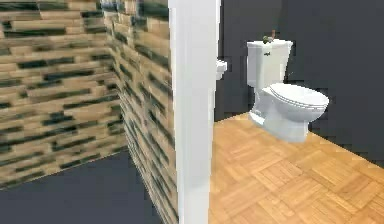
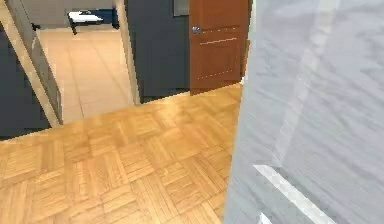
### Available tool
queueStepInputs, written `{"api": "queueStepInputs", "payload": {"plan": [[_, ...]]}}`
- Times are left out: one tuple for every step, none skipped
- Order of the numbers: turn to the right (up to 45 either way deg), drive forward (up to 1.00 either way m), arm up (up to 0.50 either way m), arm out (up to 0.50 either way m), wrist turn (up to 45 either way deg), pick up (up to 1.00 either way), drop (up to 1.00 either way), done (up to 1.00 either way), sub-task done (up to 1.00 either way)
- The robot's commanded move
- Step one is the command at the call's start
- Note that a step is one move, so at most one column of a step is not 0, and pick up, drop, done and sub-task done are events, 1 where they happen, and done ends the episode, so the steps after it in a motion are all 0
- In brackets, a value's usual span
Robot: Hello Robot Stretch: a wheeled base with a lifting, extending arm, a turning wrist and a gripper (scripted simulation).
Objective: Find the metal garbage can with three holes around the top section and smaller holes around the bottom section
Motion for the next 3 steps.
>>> {"api": "queueStepInputs", "payload": {"plan": [[45.0, 0.0, 0.0, 0.0, 0.0, 0.0, 0.0, 0.0, 0.0], [27.0, 0.0, 0.0, 0.0, 0.0, 0.0, 0.0, 0.0, 0.0], [0.0, 0.65, 0.0, 0.0, 0.0, 0.0, 0.0, 0.0, 0.0]]}}
